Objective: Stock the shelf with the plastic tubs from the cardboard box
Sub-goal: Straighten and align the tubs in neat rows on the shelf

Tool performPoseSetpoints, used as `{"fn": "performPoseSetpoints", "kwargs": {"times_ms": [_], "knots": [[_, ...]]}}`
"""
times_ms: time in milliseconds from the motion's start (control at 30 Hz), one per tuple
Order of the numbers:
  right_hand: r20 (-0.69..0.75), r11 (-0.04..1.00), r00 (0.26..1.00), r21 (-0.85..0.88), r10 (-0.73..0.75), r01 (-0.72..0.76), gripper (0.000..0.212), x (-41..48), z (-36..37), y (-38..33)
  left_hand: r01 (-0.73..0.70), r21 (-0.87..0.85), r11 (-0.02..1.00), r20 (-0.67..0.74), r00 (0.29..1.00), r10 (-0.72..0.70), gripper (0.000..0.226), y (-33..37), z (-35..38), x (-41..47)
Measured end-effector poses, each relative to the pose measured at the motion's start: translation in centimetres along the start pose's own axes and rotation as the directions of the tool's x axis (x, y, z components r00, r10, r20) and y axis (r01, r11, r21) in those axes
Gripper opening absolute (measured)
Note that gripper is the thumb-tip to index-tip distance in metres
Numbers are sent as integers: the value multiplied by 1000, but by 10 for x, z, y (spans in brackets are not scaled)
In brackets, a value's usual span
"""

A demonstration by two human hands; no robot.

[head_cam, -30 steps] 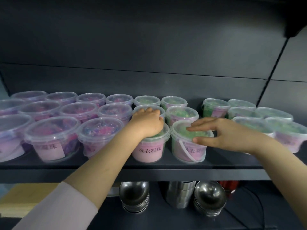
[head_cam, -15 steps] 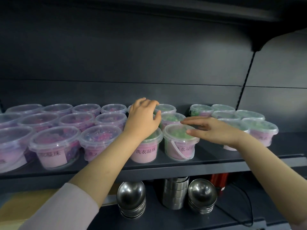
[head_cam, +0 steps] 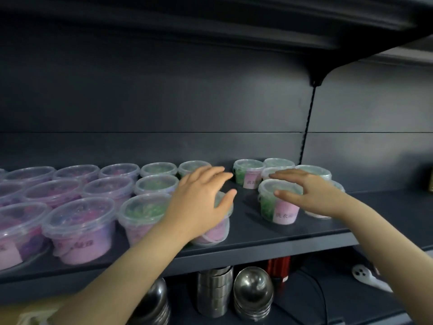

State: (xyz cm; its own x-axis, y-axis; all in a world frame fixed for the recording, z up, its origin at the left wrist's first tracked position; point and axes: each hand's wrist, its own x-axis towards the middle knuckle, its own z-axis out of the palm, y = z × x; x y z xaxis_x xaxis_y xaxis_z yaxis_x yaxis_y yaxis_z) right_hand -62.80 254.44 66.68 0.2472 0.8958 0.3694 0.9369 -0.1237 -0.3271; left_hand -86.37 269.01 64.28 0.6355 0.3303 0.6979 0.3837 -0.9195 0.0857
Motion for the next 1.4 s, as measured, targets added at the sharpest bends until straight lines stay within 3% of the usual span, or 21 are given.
{"fn": "performPoseSetpoints", "kwargs": {"times_ms": [233, 367, 600, 867, 1000, 1133, 1400], "knots": [[44, 997, 999, -76, -29, 32, 40, 2, 16, 58, 34, 207, 978, 38, 998, -43, 39, 6, 37, -23], [-12, 993, 995, -66, -99, 98, 36, 7, 22, 73, 13, 172, 985, -125, 992, 8, 35, 2, 49, -27], [-60, 991, 989, -18, -136, 135, 36, 10, 26, 79, 36, 180, 983, -223, 975, 5, 34, 6, 61, -30], [-71, 966, 977, 152, -199, 208, 48, 9, 41, 41, 42, 181, 983, -236, 972, 2, 33, 12, 62, -28], [-130, 948, 973, 233, -189, 215, 38, 2, 51, 27, 43, 152, 988, -233, 973, -7, 32, 12, 63, -27], [-85, 931, 980, 304, -182, 200, 39, -1, 52, 17, 50, 132, 990, -231, 973, -18, 30, 11, 64, -28], [-41, 937, 986, 307, -162, 167, 41, -2, 52, 10, 78, 97, 992, -220, 974, -55, 28, 9, 63, -29]]}}
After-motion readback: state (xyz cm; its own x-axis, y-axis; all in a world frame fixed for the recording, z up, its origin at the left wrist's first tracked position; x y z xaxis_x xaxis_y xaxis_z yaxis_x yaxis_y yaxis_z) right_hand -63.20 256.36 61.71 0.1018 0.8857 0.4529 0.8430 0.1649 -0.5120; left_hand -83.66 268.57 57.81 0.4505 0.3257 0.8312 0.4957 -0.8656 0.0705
